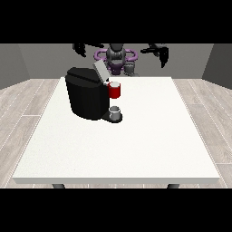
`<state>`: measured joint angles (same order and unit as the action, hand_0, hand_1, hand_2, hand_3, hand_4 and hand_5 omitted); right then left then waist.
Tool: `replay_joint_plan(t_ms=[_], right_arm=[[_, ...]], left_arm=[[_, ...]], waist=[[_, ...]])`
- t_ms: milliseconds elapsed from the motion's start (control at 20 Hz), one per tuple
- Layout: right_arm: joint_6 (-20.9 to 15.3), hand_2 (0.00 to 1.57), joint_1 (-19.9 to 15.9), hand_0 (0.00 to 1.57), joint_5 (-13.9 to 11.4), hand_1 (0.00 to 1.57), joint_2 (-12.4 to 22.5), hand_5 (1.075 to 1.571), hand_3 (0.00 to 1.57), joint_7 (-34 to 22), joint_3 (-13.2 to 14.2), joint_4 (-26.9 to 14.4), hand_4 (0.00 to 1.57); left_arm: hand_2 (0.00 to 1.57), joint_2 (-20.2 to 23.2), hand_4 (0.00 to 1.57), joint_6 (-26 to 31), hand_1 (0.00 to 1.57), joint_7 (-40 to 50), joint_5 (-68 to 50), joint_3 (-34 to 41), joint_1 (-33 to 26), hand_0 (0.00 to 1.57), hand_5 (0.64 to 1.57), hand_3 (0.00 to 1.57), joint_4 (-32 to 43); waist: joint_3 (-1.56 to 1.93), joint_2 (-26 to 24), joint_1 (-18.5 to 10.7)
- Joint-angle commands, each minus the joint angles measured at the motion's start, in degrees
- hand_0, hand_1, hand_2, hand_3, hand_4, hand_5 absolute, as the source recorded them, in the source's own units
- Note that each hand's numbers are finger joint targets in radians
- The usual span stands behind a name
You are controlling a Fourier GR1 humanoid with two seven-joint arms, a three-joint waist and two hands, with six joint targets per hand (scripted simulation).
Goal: Insert the coffee pod into the coffee machine and close the lid
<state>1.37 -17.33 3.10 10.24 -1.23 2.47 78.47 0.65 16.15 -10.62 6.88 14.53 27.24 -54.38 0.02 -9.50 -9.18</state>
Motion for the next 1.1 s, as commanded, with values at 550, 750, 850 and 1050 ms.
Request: replay_joint_plan(t_ms=[550, 750, 850, 1050], right_arm=[[1.75, 0.00, -7.83, 0.00, 0.11, 0.00, -0.73, 1.571, 0.00, 7.62, 3.55, -13.09, 0.00], [-0.57, 0.00, -12.46, 0.00, -2.53, 0.00, -1.58, 1.571, 0.00, 3.38, 1.62, -13.58, 0.00], [3.96, 0.00, -10.40, 0.00, -1.34, 0.00, -0.44, 1.571, 0.00, 3.08, 1.08, -12.83, 0.00], [2.04, 0.00, -15.20, 0.00, -2.82, 0.00, -0.95, 1.571, 0.00, 1.58, 1.48, -14.93, 0.00]], left_arm=[[0.00, 0.43, 0.00, -1.67, 0.00, 7.71, -5.38, -4.51, -9.45, 0.00, 1.571, 0.00, -20.43], [0.00, 2.97, 0.00, -0.26, 0.00, 6.60, -7.10, -3.51, -11.42, 0.00, 1.571, 0.00, -20.97], [0.00, 2.47, 0.00, -3.80, 0.00, 6.72, -5.61, -3.94, -13.31, 0.00, 1.571, 0.00, -22.29], [0.00, 1.74, 0.00, -4.36, 0.00, 7.94, -6.52, -5.62, -13.95, 0.00, 1.571, 0.00, -24.76]], waist=[[0.00, 8.10, 0.28], [-0.02, 9.77, 0.22], [-0.02, 8.52, 3.24], [-0.02, 9.23, 2.52]])
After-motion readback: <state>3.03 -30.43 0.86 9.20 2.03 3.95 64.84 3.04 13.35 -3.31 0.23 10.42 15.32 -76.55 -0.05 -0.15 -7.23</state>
